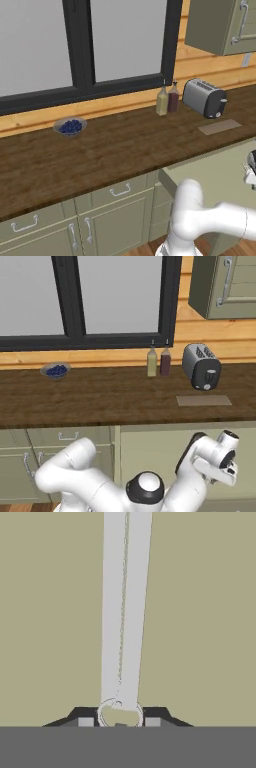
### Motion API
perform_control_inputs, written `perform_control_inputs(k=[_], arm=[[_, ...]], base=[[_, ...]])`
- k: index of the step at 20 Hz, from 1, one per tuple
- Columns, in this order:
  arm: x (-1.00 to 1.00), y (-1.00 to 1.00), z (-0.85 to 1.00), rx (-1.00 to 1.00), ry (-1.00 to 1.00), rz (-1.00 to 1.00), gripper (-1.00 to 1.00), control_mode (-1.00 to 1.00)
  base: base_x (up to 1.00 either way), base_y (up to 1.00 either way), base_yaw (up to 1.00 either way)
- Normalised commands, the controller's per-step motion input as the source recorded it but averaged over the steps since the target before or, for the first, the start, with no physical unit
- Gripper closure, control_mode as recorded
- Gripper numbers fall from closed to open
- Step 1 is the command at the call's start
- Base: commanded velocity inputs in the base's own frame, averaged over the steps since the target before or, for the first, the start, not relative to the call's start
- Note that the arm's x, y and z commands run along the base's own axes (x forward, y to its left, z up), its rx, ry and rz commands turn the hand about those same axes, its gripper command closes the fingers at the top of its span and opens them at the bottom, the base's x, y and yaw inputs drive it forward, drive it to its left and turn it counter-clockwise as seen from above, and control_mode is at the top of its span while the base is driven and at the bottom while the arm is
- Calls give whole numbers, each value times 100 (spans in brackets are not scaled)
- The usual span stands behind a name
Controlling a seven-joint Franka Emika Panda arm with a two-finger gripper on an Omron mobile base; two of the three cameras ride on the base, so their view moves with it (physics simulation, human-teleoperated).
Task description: Pick the tongs from the drawer and place it on the counter.
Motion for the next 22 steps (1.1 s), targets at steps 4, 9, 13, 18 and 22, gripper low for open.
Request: perform_control_inputs(k=[4, 9, 13, 18, 22], arm=[[41, 48, 100, 0, -30, -1, 100, -100], [4, 35, 100, -4, -23, -1, 100, -100], [-44, 61, 100, -13, -4, -2, 100, -100], [79, 95, 100, -13, -18, 2, 100, -100], [100, 75, 80, -6, -4, 0, 100, -100]], base=[[0, 0, 0], [0, 0, 0], [0, 0, 0], [0, 0, 0], [0, 0, 0]])
